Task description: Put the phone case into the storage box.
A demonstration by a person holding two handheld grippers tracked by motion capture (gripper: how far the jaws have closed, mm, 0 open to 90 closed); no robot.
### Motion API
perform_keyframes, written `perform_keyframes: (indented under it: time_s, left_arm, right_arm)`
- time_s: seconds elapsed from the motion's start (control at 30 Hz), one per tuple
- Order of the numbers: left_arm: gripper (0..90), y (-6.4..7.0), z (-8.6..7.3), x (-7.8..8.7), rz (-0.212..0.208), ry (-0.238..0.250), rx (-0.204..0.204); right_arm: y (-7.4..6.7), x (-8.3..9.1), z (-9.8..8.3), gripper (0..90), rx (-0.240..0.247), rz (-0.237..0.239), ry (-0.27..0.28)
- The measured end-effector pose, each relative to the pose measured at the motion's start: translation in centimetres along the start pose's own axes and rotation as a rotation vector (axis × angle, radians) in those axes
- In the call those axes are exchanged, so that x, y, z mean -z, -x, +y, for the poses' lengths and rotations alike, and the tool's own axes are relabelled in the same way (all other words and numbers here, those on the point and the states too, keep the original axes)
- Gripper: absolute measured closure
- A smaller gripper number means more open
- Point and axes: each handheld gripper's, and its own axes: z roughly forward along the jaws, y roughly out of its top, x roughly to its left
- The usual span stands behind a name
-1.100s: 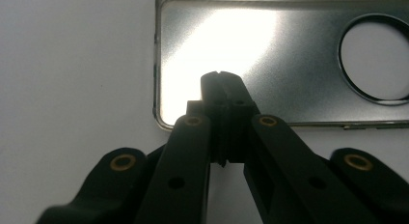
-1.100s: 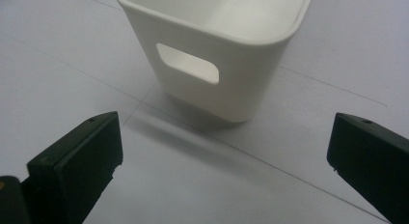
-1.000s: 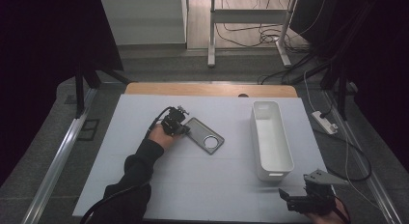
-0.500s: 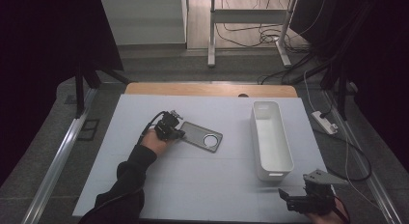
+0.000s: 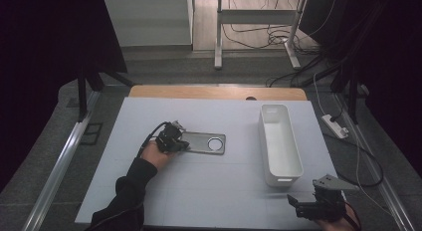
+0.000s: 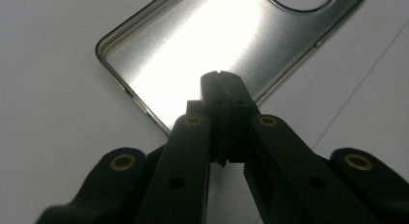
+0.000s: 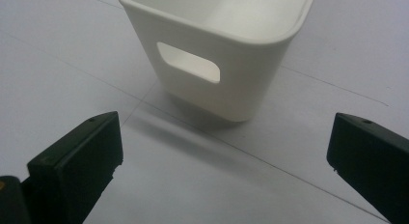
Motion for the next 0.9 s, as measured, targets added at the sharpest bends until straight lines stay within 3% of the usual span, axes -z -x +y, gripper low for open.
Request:
perform_keyframes:
  time_s: [0.5,0.9]
  left_arm:
    - [88.9,2.0,-1.1,0.3,-0.013,0.008,0.000]
    - [89.0,3.5,-1.4,0.2,-0.036,0.012,0.024]
  right_arm:
    - [0.0,0.0,0.0,0.0,0.006,0.001,0.002]
    - [-0.1,0.1,0.0,0.0,0.011,0.001,0.006]
